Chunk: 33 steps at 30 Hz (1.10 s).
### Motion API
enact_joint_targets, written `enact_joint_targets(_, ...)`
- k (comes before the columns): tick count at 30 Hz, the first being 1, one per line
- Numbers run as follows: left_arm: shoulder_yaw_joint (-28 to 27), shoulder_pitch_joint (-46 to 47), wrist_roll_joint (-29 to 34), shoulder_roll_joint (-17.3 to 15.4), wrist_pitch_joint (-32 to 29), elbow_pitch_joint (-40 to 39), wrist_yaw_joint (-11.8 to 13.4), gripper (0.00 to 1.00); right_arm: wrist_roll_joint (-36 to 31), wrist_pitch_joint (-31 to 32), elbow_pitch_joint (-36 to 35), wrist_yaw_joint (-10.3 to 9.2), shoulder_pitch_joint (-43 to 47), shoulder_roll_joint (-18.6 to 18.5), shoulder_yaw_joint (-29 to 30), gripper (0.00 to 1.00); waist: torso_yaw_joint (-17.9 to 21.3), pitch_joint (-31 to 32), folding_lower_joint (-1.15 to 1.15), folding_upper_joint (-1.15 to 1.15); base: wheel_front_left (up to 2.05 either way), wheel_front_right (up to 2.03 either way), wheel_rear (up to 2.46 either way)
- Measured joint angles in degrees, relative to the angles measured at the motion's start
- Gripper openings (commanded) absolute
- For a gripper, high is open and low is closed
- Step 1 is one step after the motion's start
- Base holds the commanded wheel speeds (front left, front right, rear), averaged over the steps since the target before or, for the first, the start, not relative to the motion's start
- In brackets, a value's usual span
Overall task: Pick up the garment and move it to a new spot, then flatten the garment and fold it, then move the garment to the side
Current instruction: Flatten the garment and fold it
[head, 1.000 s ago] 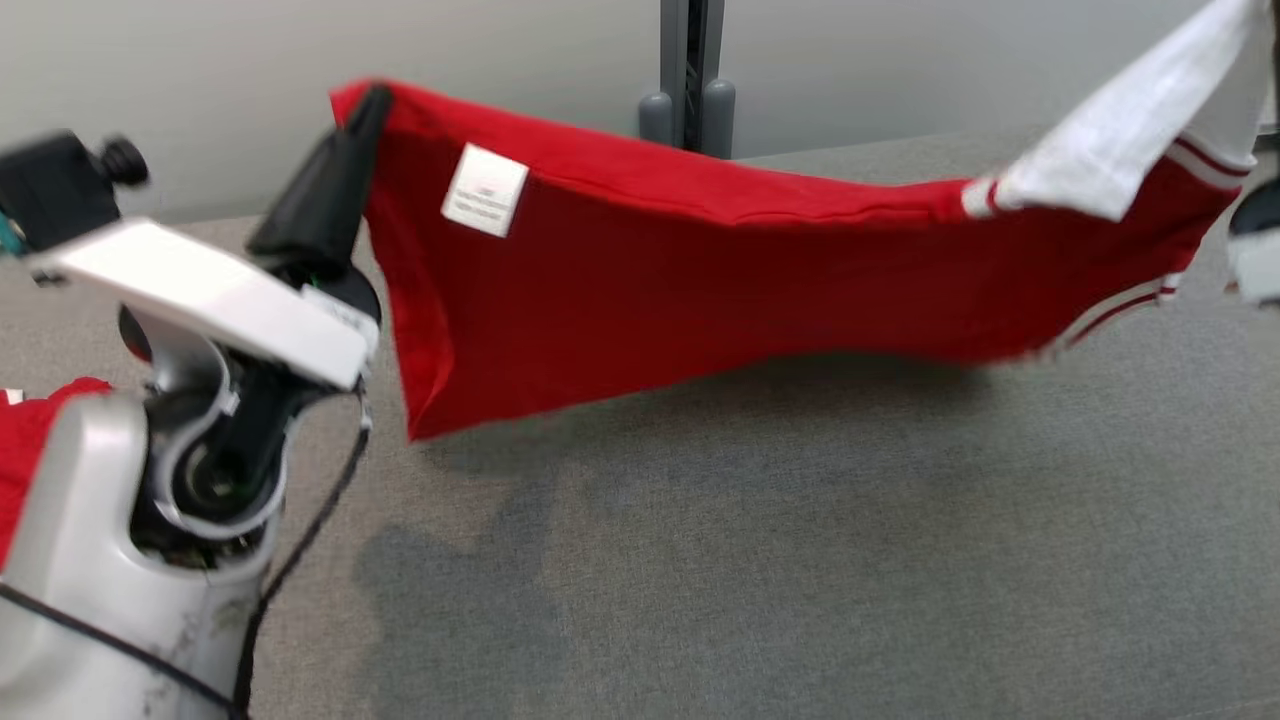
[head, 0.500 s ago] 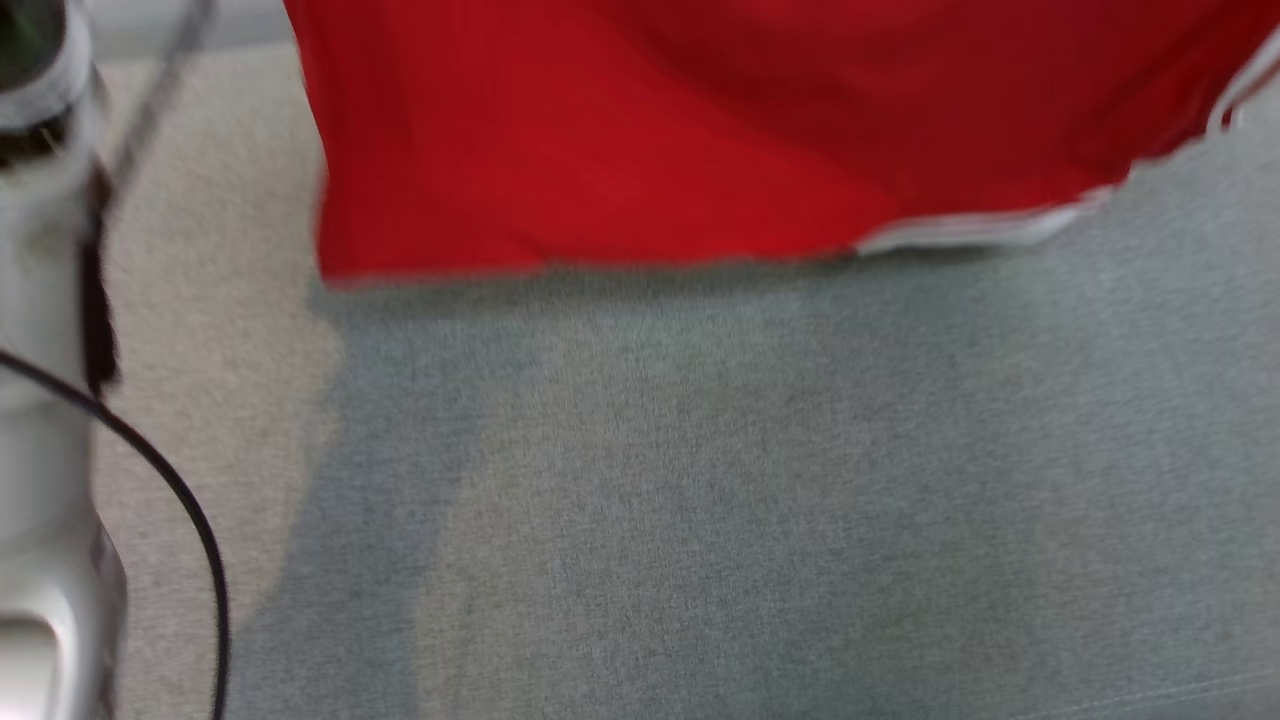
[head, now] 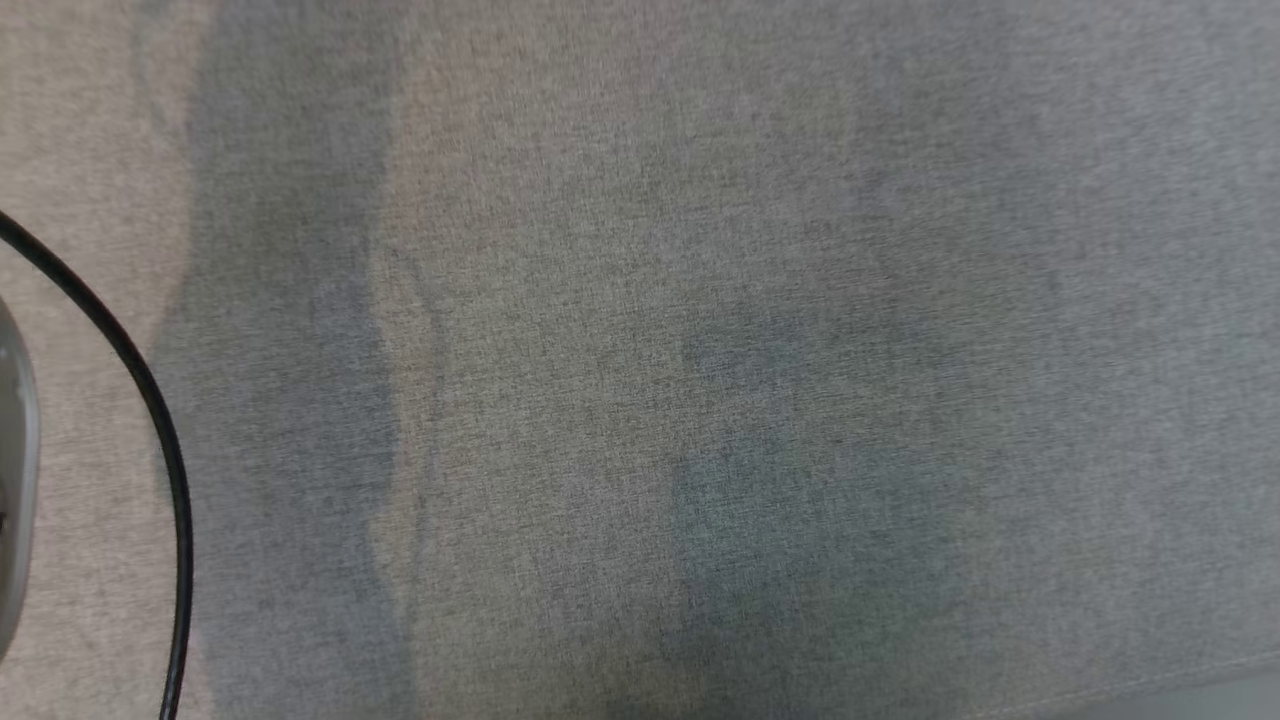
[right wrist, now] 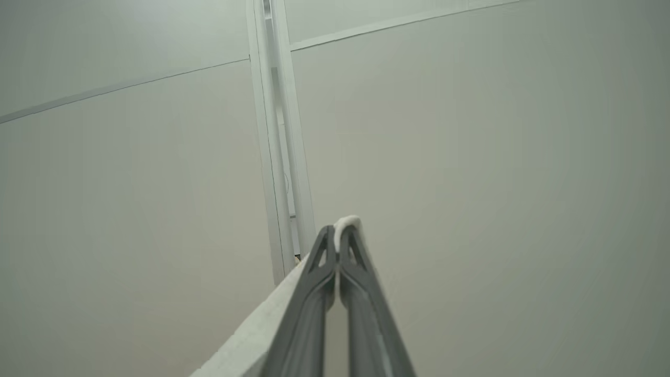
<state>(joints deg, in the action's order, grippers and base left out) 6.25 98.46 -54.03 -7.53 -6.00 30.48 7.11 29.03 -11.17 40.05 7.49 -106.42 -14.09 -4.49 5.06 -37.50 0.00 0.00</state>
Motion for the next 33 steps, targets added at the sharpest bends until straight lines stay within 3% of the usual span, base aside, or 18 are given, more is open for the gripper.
enact_joint_targets(3,0.36,2.73,1.15,0.35,3.71,3.23,-2.05,0.00,0.76,-3.26,1.04,0.00,-2.86,-0.13,-0.92,0.00,-0.10,-2.40,0.00,0.00,0.00,0.00,0.00)
enact_joint_targets(5,0.63,3.44,1.19,1.03,6.82,6.15,-4.87,0.00,2.00,-3.76,1.81,0.00,-2.28,0.62,-2.38,0.00,-0.50,-4.36,0.00,0.00,0.00,0.00,0.00)
enact_joint_targets(11,4.15,2.08,4.44,0.69,10.14,13.39,-9.90,0.00,4.34,-3.82,1.83,0.00,5.13,1.44,-3.49,0.00,-1.46,-6.78,0.00,0.00,0.00,0.00,0.00)
enact_joint_targets(15,5.12,-1.26,4.75,0.79,12.07,18.34,-11.16,0.00,6.72,-3.83,2.57,0.00,11.40,2.03,-4.11,0.00,-2.19,-7.14,0.00,0.00,0.00,0.00,0.00)
enact_joint_targets(21,11.00,-8.06,8.92,0.44,14.69,23.97,-13.67,0.00,12.35,-3.83,3.77,0.00,22.56,2.94,-8.24,0.00,-3.02,-5.62,0.00,0.00,0.00,0.00,0.00)
enact_joint_targets(30,18.15,-19.78,11.81,-1.67,16.93,29.40,-14.40,0.00,23.23,-3.96,5.57,0.00,36.81,1.21,-14.66,0.00,-2.97,0.59,0.00,0.00,0.00,0.00,0.00)
enact_joint_targets(33,23.59,-22.98,15.78,-3.74,17.41,29.41,-14.46,0.00,26.60,-3.98,6.70,0.00,39.99,1.00,-16.00,0.00,-2.86,2.76,0.00,0.00,0.00,0.00,0.00)
